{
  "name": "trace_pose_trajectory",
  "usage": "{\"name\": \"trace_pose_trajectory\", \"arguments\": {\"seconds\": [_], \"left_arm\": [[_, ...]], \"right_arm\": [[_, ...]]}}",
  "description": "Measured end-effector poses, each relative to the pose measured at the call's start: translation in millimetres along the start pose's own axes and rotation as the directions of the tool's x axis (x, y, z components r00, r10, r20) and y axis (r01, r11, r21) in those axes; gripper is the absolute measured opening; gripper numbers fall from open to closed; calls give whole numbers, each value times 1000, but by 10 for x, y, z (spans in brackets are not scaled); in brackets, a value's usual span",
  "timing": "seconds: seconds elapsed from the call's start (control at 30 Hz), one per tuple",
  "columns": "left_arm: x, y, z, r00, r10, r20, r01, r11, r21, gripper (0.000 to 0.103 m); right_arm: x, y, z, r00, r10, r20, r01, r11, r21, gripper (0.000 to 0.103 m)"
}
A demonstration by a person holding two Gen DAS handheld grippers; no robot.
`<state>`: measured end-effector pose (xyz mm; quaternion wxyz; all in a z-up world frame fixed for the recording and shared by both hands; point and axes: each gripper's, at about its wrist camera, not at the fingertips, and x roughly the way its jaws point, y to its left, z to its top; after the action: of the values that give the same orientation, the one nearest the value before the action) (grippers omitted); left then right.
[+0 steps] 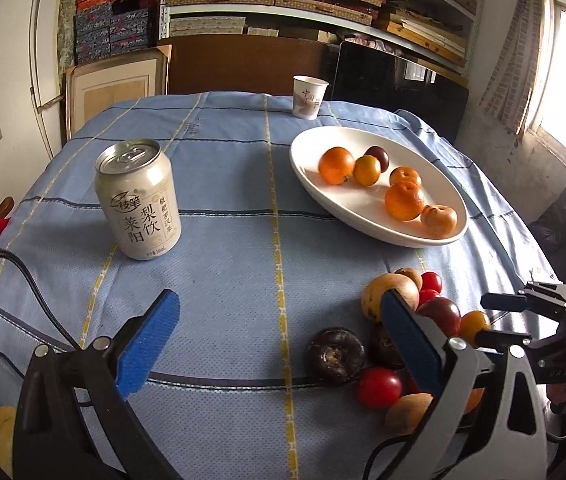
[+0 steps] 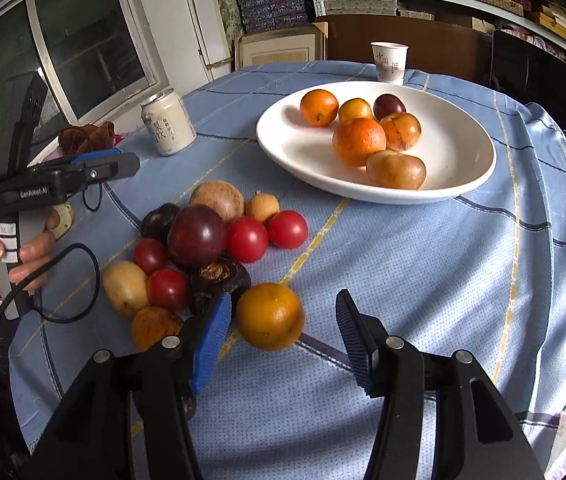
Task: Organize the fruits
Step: 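Grasp another orange from the pile with the right gripper, then grasp a dark purple mangosteen-like fruit with the left gripper while the right holds its orange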
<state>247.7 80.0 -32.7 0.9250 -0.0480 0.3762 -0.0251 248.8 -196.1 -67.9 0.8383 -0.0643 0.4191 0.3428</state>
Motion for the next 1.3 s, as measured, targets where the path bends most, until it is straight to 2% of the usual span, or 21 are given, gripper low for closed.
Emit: {"name": "trace_pose_trajectory", "arguments": {"seconds": [0.27, 0.5, 0.6, 0.7, 0.8, 0.83, 0.93, 1.07, 1.13, 1.2, 1.3], "left_arm": [[16, 8, -11, 1000, 13, -6, -13, 1000, -1, 98], [15, 28, -19, 1000, 12, -8, -12, 1000, -10, 98], [23, 39, -24, 1000, 20, -9, -20, 1000, -13, 98], [86, 55, -46, 998, 46, -38, -47, 999, -9, 98], [180, 32, -85, 996, 34, -84, -33, 999, 9, 98], [205, 3, -102, 995, 32, -95, -30, 999, 24, 97], [267, -87, -147, 991, -8, -133, 16, 998, 62, 75], [319, -156, -189, 983, -67, -172, 80, 994, 75, 59], [322, -165, -198, 977, -108, -186, 121, 991, 61, 53], [344, -170, -204, 970, -136, -199, 148, 988, 50, 53], [435, -183, -224, 948, -205, -243, 214, 977, 11, 51]], "right_arm": [[40, 40, -19, 1000, 18, -19, -18, 1000, -17, 54], [122, 53, -35, 999, 16, -49, -16, 1000, -18, 39], [128, 49, -31, 999, 22, -50, -22, 1000, -13, 38], [88, -35, -11, 998, 50, -31, -49, 998, 38, 38], [45, -124, 8, 999, 44, -14, -43, 996, 79, 38], [42, -138, 8, 999, 36, -13, -35, 996, 85, 38], [54, -155, 7, 999, 31, -20, -29, 995, 95, 38], [66, -135, -1, 999, 22, -27, -20, 996, 87, 38], [61, -133, -6, 999, 23, -26, -20, 996, 84, 38], [52, -130, -10, 999, 22, -24, -20, 996, 83, 38], [57, -115, -5, 999, 20, -26, -18, 997, 81, 38]]}}
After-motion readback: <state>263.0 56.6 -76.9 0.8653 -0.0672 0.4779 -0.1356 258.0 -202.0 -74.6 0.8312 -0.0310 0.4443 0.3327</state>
